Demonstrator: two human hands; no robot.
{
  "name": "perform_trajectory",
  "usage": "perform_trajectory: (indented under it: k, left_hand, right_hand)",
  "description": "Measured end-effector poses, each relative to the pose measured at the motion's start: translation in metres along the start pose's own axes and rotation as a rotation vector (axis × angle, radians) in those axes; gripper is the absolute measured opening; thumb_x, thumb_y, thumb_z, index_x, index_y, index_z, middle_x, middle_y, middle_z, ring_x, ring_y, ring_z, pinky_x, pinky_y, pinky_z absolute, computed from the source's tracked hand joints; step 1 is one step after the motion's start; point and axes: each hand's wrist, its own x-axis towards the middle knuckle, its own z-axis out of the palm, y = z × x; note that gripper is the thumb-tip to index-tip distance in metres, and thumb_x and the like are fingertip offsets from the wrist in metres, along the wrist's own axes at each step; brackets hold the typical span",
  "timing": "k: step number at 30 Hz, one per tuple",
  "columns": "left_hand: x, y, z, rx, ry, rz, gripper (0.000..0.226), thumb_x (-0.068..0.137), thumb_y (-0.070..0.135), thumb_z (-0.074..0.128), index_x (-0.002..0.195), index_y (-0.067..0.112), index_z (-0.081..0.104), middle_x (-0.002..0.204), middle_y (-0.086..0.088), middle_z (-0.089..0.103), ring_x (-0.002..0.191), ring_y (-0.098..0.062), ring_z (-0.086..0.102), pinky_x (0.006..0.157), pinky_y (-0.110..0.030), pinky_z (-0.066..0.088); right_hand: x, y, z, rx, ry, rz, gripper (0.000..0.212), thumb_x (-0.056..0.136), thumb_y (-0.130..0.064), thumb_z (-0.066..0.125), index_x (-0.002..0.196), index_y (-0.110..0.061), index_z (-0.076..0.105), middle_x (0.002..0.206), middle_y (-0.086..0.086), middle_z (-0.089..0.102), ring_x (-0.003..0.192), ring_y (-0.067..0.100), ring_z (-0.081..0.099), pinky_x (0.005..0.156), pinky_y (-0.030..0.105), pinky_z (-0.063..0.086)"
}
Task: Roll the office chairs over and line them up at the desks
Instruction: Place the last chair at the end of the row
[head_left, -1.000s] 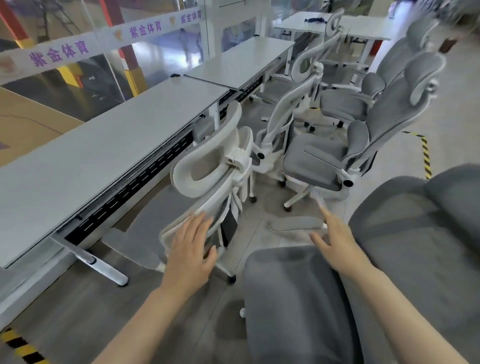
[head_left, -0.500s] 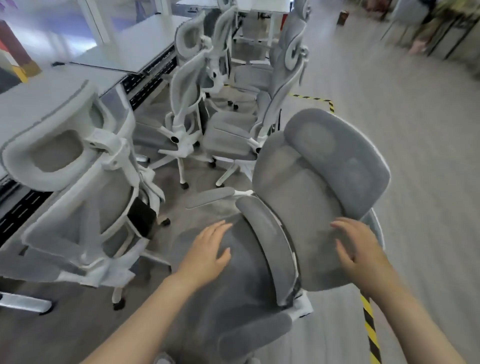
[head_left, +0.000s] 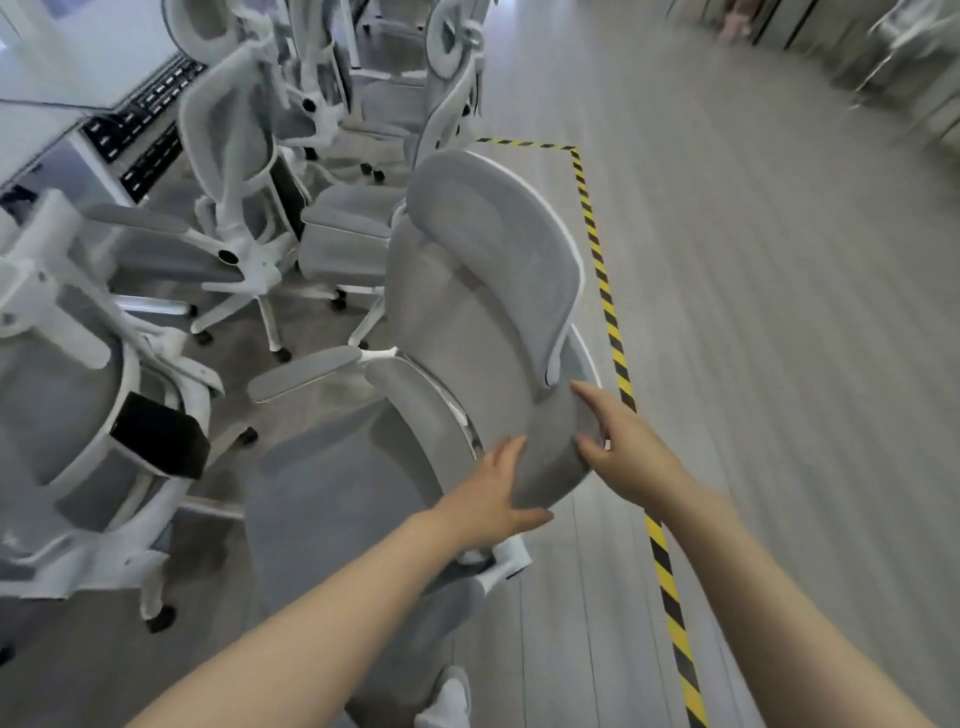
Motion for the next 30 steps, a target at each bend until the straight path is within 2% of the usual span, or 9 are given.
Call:
perform_trajectory:
  k: [5,10,13,19,23,25,28,30]
  left_hand:
    - [0.007,0.02,0.03,-0.023,0.059,-0.036,0.113,0.08,0.055,0.071,0.156,0.023,-0.006,0.165,0.001,-0.006,0.152,-0.018,0.006,0.119,-0.031,0.016]
    - [-0.001,0.024,0.05,-0.071,0.123,-0.103,0.117,0.079,0.056,0.072,0.155,0.026,-0.011,0.165,0.007,-0.01,0.152,-0.015,0.004,0.121,-0.034,0.019]
    - [-0.008,0.023,0.052,-0.073,0.164,-0.1,0.119,0.077,0.057,0.073,0.156,0.022,-0.009,0.165,0.004,-0.006,0.152,-0.017,0.007,0.12,-0.034,0.022]
    - [-0.037,0.013,0.064,-0.108,0.16,-0.097,0.117,0.076,0.058,0.072,0.156,0.026,-0.006,0.165,0.005,0.003,0.15,-0.018,0.019,0.116,-0.04,0.032]
    - [-0.067,0.002,0.064,-0.109,0.162,-0.066,0.102,0.084,0.05,0.068,0.157,0.024,0.001,0.163,0.003,0.014,0.147,-0.018,0.026,0.115,-0.037,0.033]
    - [-0.082,-0.004,0.061,-0.134,0.163,-0.036,0.092,0.088,0.045,0.066,0.156,0.023,0.008,0.16,0.001,0.025,0.143,-0.018,0.033,0.112,-0.035,0.036]
    - [-0.109,-0.012,0.059,-0.099,0.155,-0.049,0.082,0.093,0.036,0.061,0.156,0.026,0.011,0.158,0.002,0.03,0.137,-0.018,0.04,0.106,-0.031,0.039]
    - [-0.126,-0.018,0.06,-0.102,0.174,-0.07,0.078,0.093,0.03,0.06,0.156,0.03,0.013,0.156,0.004,0.034,0.133,-0.018,0.045,0.101,-0.029,0.041]
  right_hand:
    - [-0.003,-0.002,0.01,-0.065,0.035,-0.009,0.065,0.096,-0.021,0.052,0.152,-0.033,0.023,0.135,0.002,0.052,0.098,0.015,0.054,0.08,0.026,0.043]
    - [-0.021,-0.006,0.02,-0.106,0.081,-0.007,0.065,0.097,-0.022,0.05,0.154,-0.031,0.02,0.122,0.004,0.057,0.093,0.019,0.057,0.076,0.029,0.047]
    - [-0.038,-0.009,0.025,-0.136,0.082,-0.001,0.066,0.097,-0.026,0.05,0.154,-0.031,0.018,0.123,0.004,0.056,0.097,0.021,0.058,0.079,0.031,0.05]
    - [-0.083,-0.022,0.039,-0.145,0.082,0.018,0.066,0.097,-0.041,0.051,0.154,-0.034,0.019,0.128,-0.003,0.055,0.105,0.016,0.058,0.078,0.022,0.042]
    - [-0.115,-0.033,0.051,-0.175,0.075,-0.013,0.066,0.096,-0.048,0.049,0.154,-0.033,0.021,0.139,-0.006,0.051,0.119,0.014,0.055,0.091,0.023,0.046]
    - [-0.13,-0.036,0.057,-0.211,0.053,-0.041,0.064,0.097,-0.05,0.048,0.153,-0.034,0.023,0.14,-0.007,0.05,0.119,0.013,0.055,0.091,0.023,0.047]
    - [-0.152,-0.043,0.063,-0.246,0.007,-0.106,0.057,0.098,-0.047,0.046,0.151,-0.037,0.025,0.142,-0.007,0.047,0.119,0.011,0.054,0.088,0.019,0.045]
    - [-0.163,-0.046,0.064,-0.28,-0.047,-0.13,0.054,0.1,-0.044,0.044,0.15,-0.039,0.025,0.144,-0.007,0.044,0.123,0.011,0.052,0.092,0.022,0.046]
